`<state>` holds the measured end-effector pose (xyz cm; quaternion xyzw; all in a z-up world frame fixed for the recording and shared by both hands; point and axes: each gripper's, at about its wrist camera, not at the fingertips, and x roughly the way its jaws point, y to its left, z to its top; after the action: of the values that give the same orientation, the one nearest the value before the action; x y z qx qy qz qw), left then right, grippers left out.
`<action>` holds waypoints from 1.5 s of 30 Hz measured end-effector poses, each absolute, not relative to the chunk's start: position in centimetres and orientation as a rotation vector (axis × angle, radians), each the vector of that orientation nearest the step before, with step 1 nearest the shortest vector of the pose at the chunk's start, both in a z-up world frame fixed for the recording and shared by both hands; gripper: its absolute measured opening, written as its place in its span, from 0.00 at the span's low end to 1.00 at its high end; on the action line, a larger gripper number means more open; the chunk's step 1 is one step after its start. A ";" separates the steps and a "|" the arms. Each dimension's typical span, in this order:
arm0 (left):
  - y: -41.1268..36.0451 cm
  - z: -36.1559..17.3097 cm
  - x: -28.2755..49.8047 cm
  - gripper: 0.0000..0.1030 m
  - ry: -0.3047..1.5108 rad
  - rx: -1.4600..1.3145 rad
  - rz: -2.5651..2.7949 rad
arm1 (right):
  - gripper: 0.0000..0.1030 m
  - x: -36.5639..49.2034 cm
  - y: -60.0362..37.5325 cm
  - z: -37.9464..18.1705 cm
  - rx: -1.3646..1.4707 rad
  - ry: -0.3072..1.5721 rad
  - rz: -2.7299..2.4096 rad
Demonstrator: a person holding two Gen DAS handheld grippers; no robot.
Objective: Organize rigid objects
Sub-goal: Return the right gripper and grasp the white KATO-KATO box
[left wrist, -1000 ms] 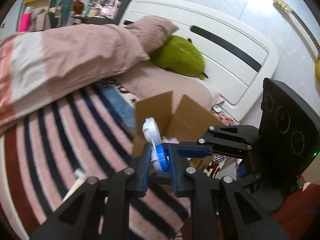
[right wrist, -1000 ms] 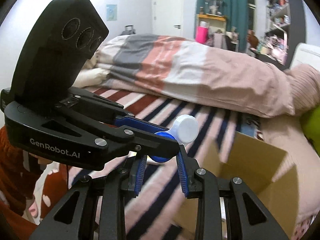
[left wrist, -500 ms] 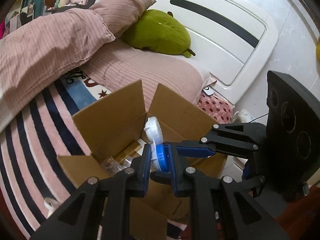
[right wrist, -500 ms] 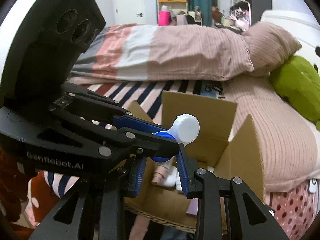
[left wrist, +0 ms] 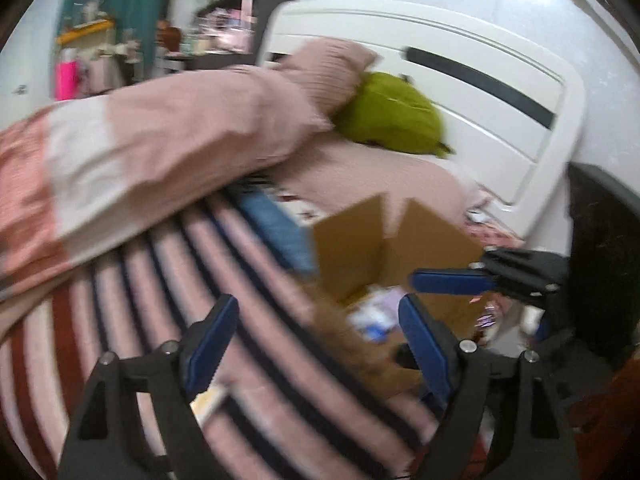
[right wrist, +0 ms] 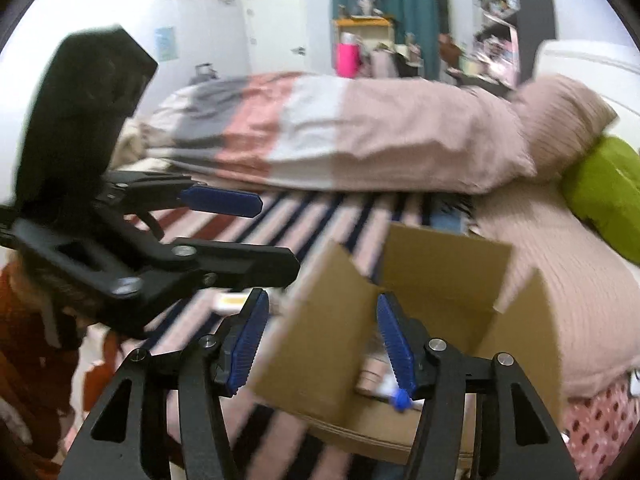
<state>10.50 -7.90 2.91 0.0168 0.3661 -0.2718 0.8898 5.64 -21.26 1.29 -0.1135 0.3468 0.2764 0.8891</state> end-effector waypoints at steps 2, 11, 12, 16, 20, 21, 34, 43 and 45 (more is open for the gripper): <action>-4.4 2.5 9.8 0.78 0.756 0.021 -0.487 | 0.51 5.0 -18.7 1.0 -0.250 0.714 0.638; 7.3 -2.3 6.5 0.82 0.789 -0.046 -0.297 | 0.74 5.2 -10.6 -5.9 -0.246 0.820 0.771; 8.0 -3.1 6.2 0.82 0.795 -0.054 -0.286 | 0.79 5.6 -10.5 -7.2 -0.235 0.831 0.769; 10.0 -6.1 5.7 0.82 0.818 -0.110 -0.293 | 0.83 7.2 -10.1 -11.7 -0.240 0.845 0.723; 11.1 -8.1 5.6 0.82 0.844 -0.144 -0.287 | 0.83 9.3 -9.2 -15.1 -0.254 0.910 0.711; 11.4 -8.4 5.5 0.82 0.849 -0.151 -0.285 | 0.83 9.6 -8.9 -15.7 -0.265 0.924 0.696; 12.7 -9.4 5.9 0.82 0.859 -0.188 -0.268 | 0.83 13.2 -6.0 -19.8 -0.345 0.973 0.582; 12.3 -8.6 5.9 0.82 0.851 -0.184 -0.276 | 0.89 14.5 -5.2 -20.3 -0.430 0.966 0.611; 12.3 -8.5 5.9 0.82 0.852 -0.192 -0.280 | 0.84 14.5 -5.2 -20.2 -0.429 0.955 0.628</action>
<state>5.93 12.31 -8.53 -0.0924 0.4111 -0.1352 0.8967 14.53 -5.20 -20.21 -0.2014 0.4484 0.2950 0.8194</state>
